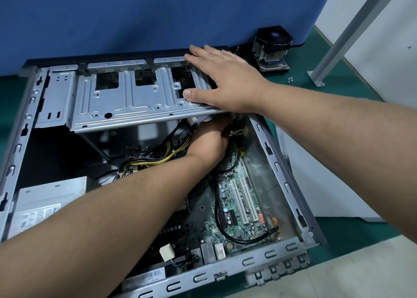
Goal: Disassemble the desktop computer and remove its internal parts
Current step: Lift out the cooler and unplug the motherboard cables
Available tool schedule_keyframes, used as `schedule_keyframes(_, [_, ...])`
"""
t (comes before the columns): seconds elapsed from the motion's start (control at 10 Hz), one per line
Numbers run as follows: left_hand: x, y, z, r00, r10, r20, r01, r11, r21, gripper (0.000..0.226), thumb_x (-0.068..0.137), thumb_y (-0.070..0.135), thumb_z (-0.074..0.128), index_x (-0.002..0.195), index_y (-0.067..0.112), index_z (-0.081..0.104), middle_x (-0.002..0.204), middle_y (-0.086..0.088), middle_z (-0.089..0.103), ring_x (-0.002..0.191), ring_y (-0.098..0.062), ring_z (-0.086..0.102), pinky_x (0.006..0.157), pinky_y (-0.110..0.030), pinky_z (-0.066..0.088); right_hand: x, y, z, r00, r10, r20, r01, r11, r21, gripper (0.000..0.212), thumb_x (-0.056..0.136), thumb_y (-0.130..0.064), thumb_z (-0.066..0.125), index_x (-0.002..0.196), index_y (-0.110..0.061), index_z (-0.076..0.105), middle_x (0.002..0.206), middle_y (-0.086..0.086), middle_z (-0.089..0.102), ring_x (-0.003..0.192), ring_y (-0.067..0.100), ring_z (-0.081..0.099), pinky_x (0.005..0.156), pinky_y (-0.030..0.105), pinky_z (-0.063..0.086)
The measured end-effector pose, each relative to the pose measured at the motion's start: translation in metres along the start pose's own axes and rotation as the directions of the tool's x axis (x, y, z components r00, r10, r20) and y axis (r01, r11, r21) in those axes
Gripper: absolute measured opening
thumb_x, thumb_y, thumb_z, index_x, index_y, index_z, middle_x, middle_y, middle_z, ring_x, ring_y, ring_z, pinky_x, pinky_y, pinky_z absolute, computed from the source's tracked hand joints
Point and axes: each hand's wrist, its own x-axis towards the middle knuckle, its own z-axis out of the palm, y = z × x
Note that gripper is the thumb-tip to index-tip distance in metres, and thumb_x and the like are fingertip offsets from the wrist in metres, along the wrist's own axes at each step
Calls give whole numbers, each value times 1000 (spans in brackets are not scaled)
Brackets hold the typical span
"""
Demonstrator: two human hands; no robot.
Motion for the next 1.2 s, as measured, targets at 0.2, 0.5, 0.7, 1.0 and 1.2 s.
schedule_keyframes(0.2, [-3, -9, -1, 995, 91, 46, -92, 996, 21, 40, 91, 3, 62, 129, 13, 68, 130, -16, 69, 117, -38, 62, 93, -28, 46, 0, 0, 0, 1000, -3, 1, 3, 1000, -5, 89, 92, -80, 37, 163, -30, 18, 171, -9, 8, 157, 12, 4, 128, 39, 4])
schedule_keyframes(0.5, [3, -5, 1, 1000, -27, 1, 27, 998, -62, 38, 95, 4, 58, 132, 9, 65, 135, -17, 65, 125, -38, 59, 108, -37, 45, 0, 2, 2, 1000, -7, -6, 7, 1000, 2, 89, 91, -80, 37, 163, -31, 19, 171, -10, 9, 157, 12, 4, 128, 39, 4])
schedule_keyframes(0.7, [3, -2, -1, 999, -47, -1, 46, 997, -58, 38, 94, 4, 61, 130, 10, 66, 136, -16, 65, 125, -38, 57, 105, -32, 42, 2, 3, 3, 1000, -9, -5, 9, 1000, -5, 90, 91, -81, 37, 163, -31, 19, 171, -10, 9, 157, 12, 4, 128, 39, 4])
schedule_keyframes(1.0, [-17, 13, -16, 974, -97, 202, 88, 995, 54, 16, 95, 25, 66, 108, 16, 65, 107, -9, 69, 106, -33, 63, 73, -26, 35, -1, 0, 1, 1000, -11, 1, 11, 1000, -15, 88, 92, -79, 38, 163, -30, 18, 171, -9, 8, 157, 13, 4, 128, 40, 5])
schedule_keyframes(1.2, [-37, 22, -41, 912, -173, 371, 146, 984, 99, 27, 94, 25, 70, 118, 15, 63, 110, -5, 70, 105, -25, 65, 77, -25, 43, -2, -2, -1, 1000, -5, 15, 5, 1000, -21, 89, 92, -79, 36, 163, -30, 17, 171, -10, 7, 157, 13, 4, 128, 40, 5])
